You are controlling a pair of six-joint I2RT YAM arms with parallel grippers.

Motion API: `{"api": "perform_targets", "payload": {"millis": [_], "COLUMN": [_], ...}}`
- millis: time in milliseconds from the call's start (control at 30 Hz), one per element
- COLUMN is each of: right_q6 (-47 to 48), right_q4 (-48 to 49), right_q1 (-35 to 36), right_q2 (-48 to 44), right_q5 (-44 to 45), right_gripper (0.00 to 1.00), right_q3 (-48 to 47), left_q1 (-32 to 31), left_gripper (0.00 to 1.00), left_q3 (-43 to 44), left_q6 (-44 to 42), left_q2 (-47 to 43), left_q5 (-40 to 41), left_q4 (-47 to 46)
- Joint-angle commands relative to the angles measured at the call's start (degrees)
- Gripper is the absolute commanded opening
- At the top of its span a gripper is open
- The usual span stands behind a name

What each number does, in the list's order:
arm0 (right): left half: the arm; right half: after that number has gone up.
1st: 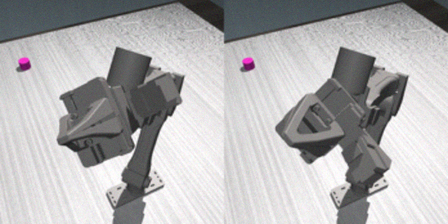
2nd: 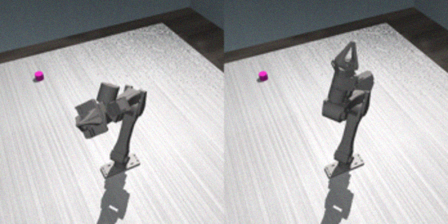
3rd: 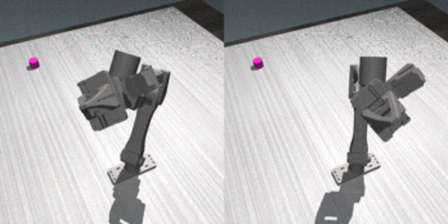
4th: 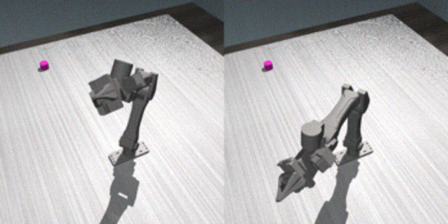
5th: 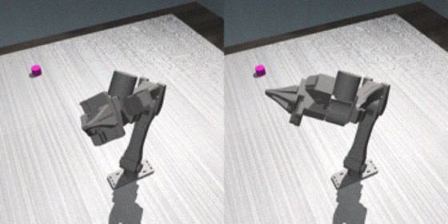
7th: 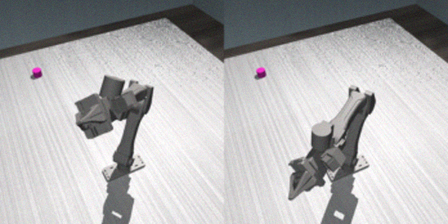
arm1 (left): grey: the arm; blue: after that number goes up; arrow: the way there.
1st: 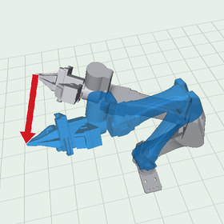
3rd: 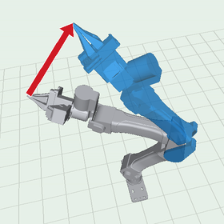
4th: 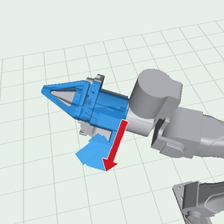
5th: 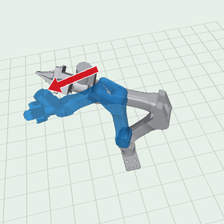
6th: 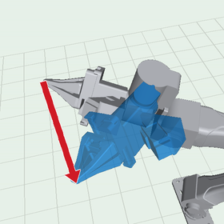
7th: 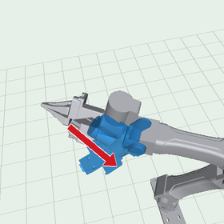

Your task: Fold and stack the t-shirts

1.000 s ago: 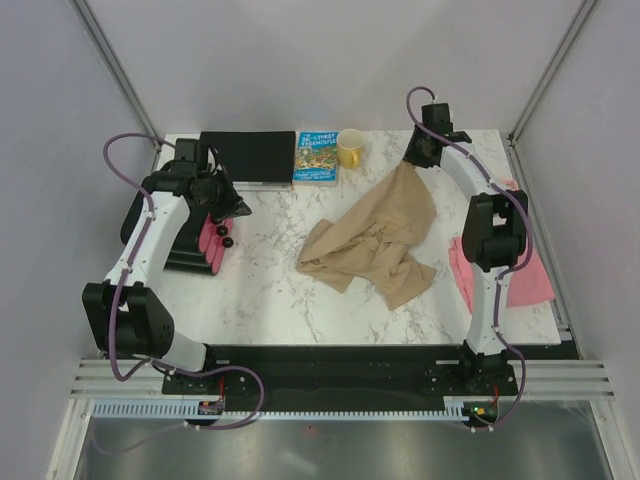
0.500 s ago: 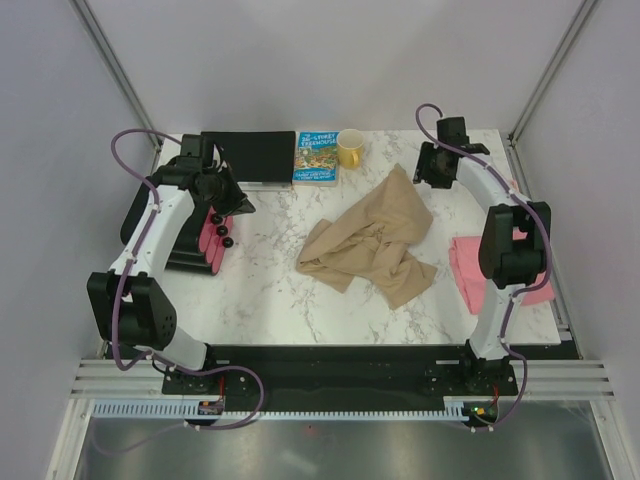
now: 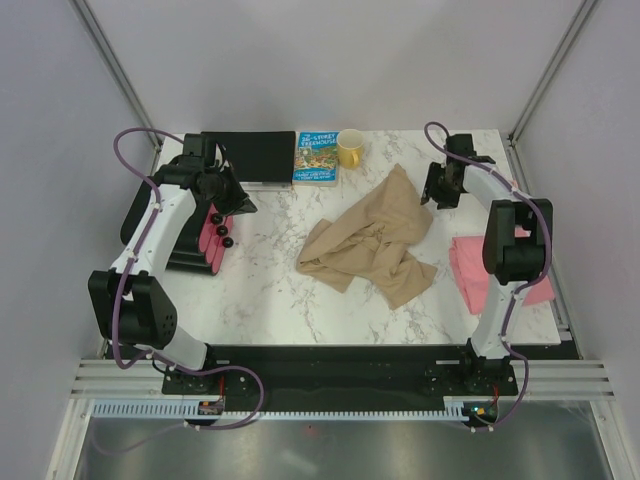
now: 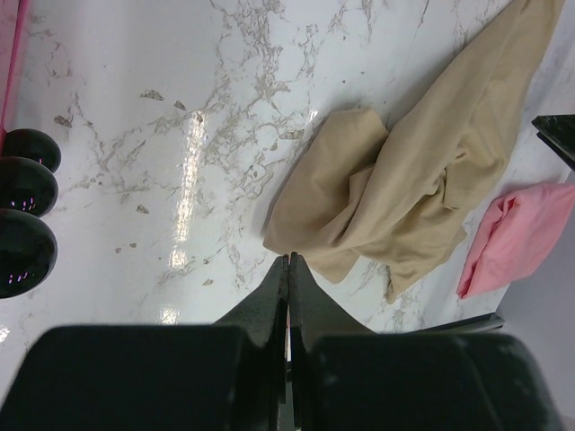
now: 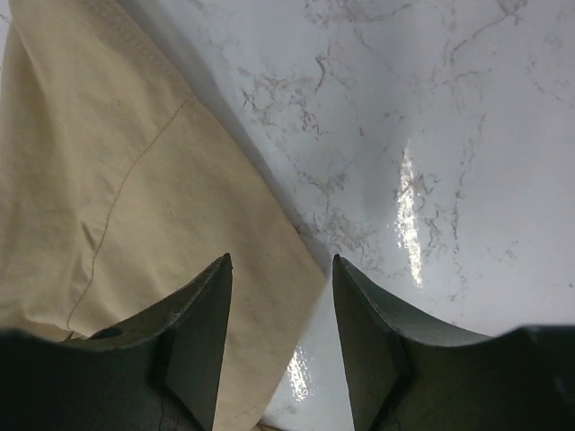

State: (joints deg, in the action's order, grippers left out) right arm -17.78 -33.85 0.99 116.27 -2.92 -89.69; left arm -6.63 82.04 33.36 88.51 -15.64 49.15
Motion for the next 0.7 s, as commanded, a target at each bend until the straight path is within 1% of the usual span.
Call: {"api": "perform_targets", "payload": {"millis": [0,133,267,467,500,533,567,600,633,667], "right_q6": [-0.2,0.2,0.4,1.4,1.5,1.6,1.5,1.3,1.2,1.2], "right_q4": [-1.4,-4.4,-1.8,-3.2,-3.0,-3.1,-2.8,-2.5,-2.4,-1.9], "right_q1": [0.2,0.1,0.1,0.1,0.1,0.2,0.3,0.2,0.2,0.2], "right_q2": [1.9,2.4,-0.3,1.8,2.2,2.4,2.4,1.9,1.7,1.1], "right_q5": [-3.7,-3.0,-0.9,-4.7,-6.1,-6.7,-7.0,-7.0,-7.0,-7.0], "right_gripper": [0.56,0.53,0.53,0.52,0.49,0.43,0.34,0.16,0.07,0.0], "right_q3": [-1.7,-0.8,3.8,3.2,3.1,3.1,3.5,3.6,3.8,4.2], "left_q1": [-0.3,-0.3,-0.4,-0.9,-1.0,-1.2,-1.2,-1.3,-1.3,-1.4], "left_gripper": [0.02,0.02,0.02,0.02,0.02,0.02,0.02,0.02,0.02,0.02], "left_q3": [1.4,0.9,1.3,1.6,1.6,1.6,1.5,1.5,1.4,1.1], "left_q6": [-2.2,-2.1,-2.0,-1.9,-1.8,-1.8,-1.8,-1.9,-1.8,-1.8], "left_q2": [-1.0,-1.1,-0.3,0.5,0.5,0.5,0.5,0.3,0.3,0.2], "left_q5": [-1.3,-1.1,-1.2,-1.0,-1.0,-0.9,-0.8,-0.7,-0.7,-0.5], "left_q4": [-1.1,-1.2,-1.2,-1.2,-1.2,-1.2,-1.2,-1.2,-1.2,-1.2]}}
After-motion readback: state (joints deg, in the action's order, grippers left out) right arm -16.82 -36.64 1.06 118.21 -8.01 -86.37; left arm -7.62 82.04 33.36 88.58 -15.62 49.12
